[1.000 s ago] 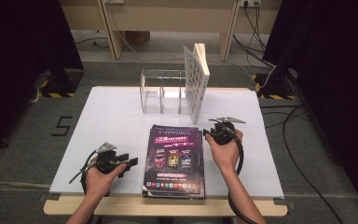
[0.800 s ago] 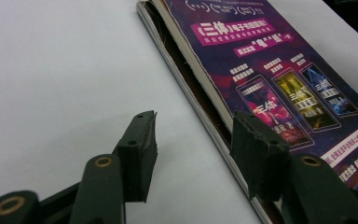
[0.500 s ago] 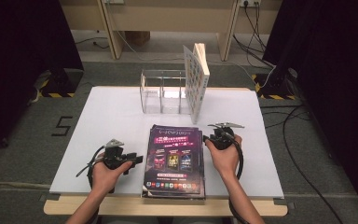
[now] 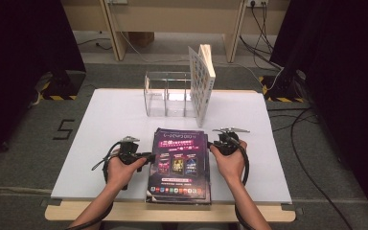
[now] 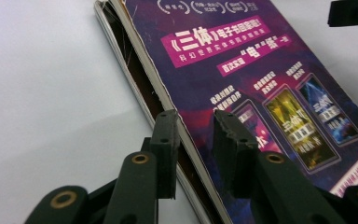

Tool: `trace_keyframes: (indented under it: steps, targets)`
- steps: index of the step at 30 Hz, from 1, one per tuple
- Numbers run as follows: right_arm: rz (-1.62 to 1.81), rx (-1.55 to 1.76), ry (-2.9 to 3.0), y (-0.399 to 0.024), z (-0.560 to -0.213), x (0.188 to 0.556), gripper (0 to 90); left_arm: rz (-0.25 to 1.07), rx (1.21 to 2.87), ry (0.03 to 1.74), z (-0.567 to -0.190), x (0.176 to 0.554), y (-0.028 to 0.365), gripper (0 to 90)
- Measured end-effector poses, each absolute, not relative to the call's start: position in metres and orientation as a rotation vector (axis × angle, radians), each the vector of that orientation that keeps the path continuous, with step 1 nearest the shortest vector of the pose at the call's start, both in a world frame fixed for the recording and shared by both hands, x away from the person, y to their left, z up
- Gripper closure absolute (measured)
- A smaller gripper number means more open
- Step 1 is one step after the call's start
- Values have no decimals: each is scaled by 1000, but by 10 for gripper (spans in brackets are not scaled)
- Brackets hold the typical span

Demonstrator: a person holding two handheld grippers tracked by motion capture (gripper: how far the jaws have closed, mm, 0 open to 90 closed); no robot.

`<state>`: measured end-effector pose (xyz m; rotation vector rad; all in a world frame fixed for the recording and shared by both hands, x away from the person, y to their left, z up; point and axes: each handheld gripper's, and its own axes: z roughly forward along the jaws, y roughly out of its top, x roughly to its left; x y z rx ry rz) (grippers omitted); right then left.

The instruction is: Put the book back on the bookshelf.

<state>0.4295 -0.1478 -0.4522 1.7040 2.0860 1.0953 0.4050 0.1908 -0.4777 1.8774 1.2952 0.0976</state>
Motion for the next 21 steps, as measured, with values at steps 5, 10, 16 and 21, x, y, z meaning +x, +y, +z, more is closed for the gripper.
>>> trace_keyframes:
  steps: [5, 10, 16, 21]
  targets:
    - [1084, 1710, 2107, -144, -455, 429, 652, 96, 1864, 1314, -478, 410, 187, 708]
    - [1089, 1699, 2118, -142, -455, 430, 649, 102, 1869, 1321, -478, 410, 186, 718]
    - [1079, 1708, 2126, -141, -457, 432, 644, 44, 1848, 1313, -480, 411, 185, 734]
    - [1071, 1719, 2137, -141, -459, 436, 633, 66, 1873, 1303, -479, 411, 178, 725]
